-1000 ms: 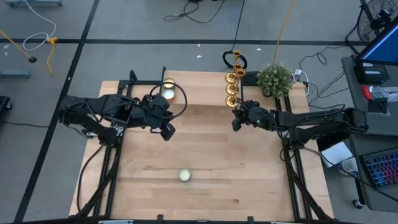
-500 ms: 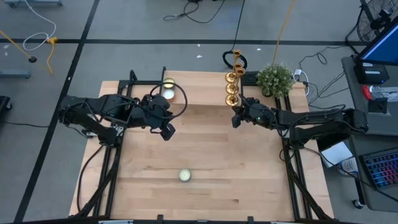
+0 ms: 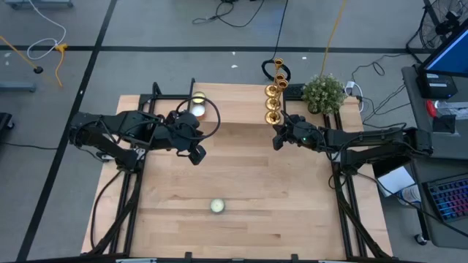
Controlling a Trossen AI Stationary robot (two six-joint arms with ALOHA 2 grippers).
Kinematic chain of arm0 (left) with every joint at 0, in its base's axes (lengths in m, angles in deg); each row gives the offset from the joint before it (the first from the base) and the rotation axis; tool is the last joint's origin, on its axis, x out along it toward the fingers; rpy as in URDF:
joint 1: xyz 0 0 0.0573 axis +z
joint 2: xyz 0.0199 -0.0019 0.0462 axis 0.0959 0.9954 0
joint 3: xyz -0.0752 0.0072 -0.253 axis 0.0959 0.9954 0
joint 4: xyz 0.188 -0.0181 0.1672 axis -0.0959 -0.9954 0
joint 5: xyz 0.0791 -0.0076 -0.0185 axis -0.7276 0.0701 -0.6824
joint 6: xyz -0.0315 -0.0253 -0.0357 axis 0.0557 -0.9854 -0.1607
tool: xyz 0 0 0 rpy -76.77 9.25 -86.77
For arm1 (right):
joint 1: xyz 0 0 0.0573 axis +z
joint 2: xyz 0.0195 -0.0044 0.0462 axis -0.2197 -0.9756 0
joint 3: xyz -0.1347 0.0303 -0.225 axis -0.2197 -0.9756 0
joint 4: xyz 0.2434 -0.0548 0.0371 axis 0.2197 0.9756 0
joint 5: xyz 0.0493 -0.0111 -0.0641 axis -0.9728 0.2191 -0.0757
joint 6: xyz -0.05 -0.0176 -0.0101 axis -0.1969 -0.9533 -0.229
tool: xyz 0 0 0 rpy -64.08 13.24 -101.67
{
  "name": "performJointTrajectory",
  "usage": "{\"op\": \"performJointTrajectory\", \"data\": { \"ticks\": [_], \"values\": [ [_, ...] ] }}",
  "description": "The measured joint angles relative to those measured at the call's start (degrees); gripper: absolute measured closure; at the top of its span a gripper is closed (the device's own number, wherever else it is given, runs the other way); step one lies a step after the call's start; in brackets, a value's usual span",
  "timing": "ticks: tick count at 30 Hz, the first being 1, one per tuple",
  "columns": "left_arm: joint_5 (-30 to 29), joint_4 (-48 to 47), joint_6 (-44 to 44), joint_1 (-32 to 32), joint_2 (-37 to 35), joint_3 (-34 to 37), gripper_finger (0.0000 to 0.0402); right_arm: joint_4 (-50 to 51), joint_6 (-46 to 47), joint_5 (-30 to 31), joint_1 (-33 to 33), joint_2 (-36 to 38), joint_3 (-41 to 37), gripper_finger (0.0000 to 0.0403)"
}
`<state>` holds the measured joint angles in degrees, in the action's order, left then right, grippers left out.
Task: Pick & Place candle stick holders
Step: Put the candle holder aligned with the other candle holder on the shelf, then put the light blue scented candle aligned with the black scented candle on the shelf
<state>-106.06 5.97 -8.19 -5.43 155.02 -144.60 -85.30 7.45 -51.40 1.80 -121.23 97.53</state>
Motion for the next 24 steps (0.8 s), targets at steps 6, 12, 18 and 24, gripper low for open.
{"op": "performJointTrajectory", "data": {
  "ticks": [6, 12, 18, 24],
  "values": [
    [0.1, 0.0, 0.0, 0.0, 0.0, 0.0, 0.0328, 0.0, 0.6, -0.1, 1.0, 0.0, 0.0, 0.0403],
    [0.2, 0.0, 0.7, 0.1, 0.0, 0.0, 0.0328, -0.8, 3.6, -1.9, 2.7, 0.4, 0.0, 0.0403],
    [0.2, 0.0, 0.7, 1.9, 0.0, 0.0, 0.0328, -0.9, 4.3, -8.3, 6.1, 0.4, 4.9, 0.0403],
    [0.6, 1.2, 0.0, 6.0, -0.9, 0.0, 0.0328, -1.2, 2.7, -17.0, 7.3, 0.4, 13.9, 0.0403]
  ]
}}
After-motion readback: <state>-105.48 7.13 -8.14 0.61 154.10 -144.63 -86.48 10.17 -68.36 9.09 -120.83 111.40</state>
